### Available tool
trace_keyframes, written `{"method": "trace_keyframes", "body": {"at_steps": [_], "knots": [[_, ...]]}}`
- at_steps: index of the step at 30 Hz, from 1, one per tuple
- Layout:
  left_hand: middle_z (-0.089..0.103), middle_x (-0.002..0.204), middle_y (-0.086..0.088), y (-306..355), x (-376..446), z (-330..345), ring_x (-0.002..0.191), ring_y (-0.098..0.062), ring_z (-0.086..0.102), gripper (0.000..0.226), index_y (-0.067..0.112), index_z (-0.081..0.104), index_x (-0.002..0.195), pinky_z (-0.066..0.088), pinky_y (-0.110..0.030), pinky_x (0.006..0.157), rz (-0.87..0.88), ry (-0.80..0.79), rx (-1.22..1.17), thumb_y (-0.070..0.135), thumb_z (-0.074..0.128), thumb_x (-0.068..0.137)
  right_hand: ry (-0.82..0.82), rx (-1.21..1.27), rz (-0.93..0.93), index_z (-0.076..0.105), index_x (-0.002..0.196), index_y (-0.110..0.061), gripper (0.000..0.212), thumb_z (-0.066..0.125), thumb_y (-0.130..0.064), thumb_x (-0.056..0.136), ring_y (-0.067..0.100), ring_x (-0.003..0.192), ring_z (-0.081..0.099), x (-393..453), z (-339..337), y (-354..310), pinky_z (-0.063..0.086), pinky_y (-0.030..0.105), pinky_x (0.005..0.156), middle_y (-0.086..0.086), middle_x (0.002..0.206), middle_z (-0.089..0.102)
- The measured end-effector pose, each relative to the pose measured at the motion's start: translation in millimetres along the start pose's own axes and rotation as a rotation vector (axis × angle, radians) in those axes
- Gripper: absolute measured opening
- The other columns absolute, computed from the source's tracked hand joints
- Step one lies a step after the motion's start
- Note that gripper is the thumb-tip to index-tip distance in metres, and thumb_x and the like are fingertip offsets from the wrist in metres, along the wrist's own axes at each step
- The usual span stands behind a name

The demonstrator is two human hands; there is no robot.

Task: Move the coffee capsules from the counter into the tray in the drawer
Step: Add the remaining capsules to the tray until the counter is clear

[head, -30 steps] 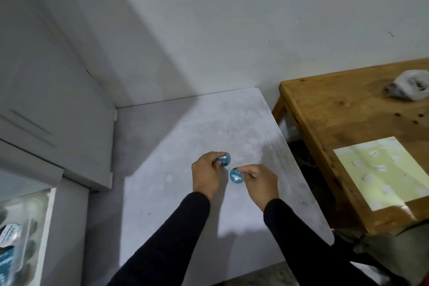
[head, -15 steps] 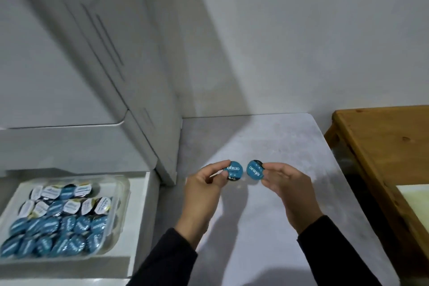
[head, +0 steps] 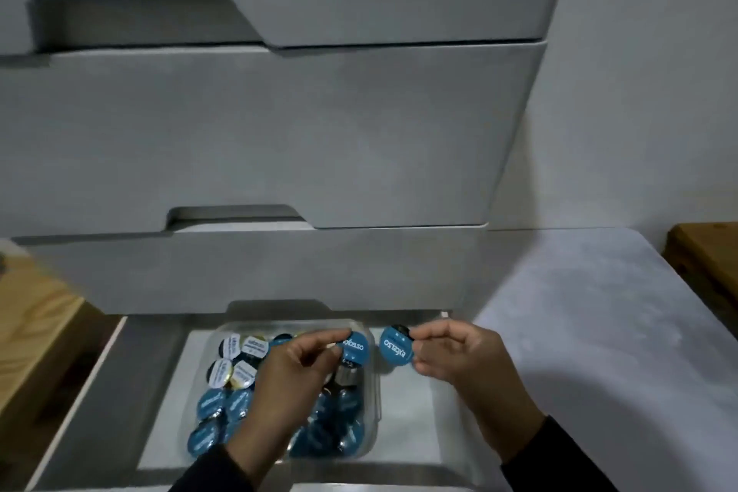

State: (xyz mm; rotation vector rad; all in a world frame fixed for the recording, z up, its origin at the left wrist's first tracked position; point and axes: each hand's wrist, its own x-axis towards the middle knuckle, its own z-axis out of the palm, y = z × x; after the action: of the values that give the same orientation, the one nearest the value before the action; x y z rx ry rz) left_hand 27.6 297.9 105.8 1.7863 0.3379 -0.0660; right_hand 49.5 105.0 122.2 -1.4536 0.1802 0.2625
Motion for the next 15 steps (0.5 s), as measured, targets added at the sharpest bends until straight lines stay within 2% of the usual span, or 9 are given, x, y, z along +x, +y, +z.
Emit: {"method": "trace_keyframes", "body": {"at_steps": [3,5,7,9,13,15], "knots": [[0.072,0.091,0.013,-20.3,26.8,-27.2,0.083,-0.001,0.065,0.026,0.033,0.071,0.091,0.047,-0.009,0.066,-0.027,-0.055,0.062,0.009,0.061,0.087,0.034,-0.047,0.058,0.07,0.071,-0.008,0.017,0.064,0.008,0.076,0.021,0.066,0.065,9.3,42.2,22.1,0.056,0.03,0.066,0.012,0.072,0.072],[0.072,0.091,0.007,-27.6,44.6,-34.0,0.082,-0.007,0.068,0.024,0.027,0.071,0.094,0.052,-0.016,0.067,-0.053,-0.091,0.058,0.008,0.058,0.089,0.099,-0.09,0.072,0.071,0.071,-0.007,0.015,0.064,0.006,0.076,0.027,0.068,0.066,19.1,60.3,35.0,0.055,0.036,0.069,0.017,0.074,0.072],[0.073,0.086,0.001,-33.5,57.3,-36.3,0.077,-0.017,0.07,0.021,0.02,0.071,0.097,0.057,-0.026,0.065,-0.101,-0.107,0.021,0.007,0.055,0.09,0.156,-0.107,0.083,0.069,0.077,-0.004,0.012,0.061,0.005,0.079,0.024,0.063,0.062,28.0,73.0,43.9,0.054,0.029,0.062,0.015,0.069,0.069],[0.072,0.077,0.0,-41.3,65.7,-36.6,0.071,-0.022,0.066,0.021,0.016,0.071,0.098,0.054,-0.027,0.057,-0.146,-0.115,-0.052,0.006,0.054,0.091,0.192,-0.132,0.109,0.066,0.08,-0.002,0.011,0.059,0.006,0.081,0.016,0.054,0.057,36.9,84.2,49.1,0.05,0.019,0.051,0.009,0.061,0.065],[0.071,0.068,0.006,-55.1,73.8,-36.0,0.063,-0.017,0.059,0.021,0.015,0.071,0.093,0.049,-0.019,0.049,-0.174,-0.12,-0.098,0.002,0.055,0.09,0.338,-0.211,0.131,0.067,0.07,-0.006,0.02,0.058,0.011,0.075,0.002,0.036,0.053,58.6,96.4,62.6,0.044,0.013,0.04,-0.005,0.04,0.061],[0.069,0.071,0.009,-57.0,76.5,-36.3,0.062,-0.011,0.058,0.02,0.013,0.071,0.092,0.048,-0.015,0.049,-0.171,-0.12,-0.088,0.001,0.055,0.089,0.403,-0.278,0.123,0.07,0.069,-0.004,0.019,0.059,0.011,0.071,0.004,0.037,0.053,63.3,99.9,67.7,0.044,0.013,0.042,-0.004,0.042,0.06]]}}
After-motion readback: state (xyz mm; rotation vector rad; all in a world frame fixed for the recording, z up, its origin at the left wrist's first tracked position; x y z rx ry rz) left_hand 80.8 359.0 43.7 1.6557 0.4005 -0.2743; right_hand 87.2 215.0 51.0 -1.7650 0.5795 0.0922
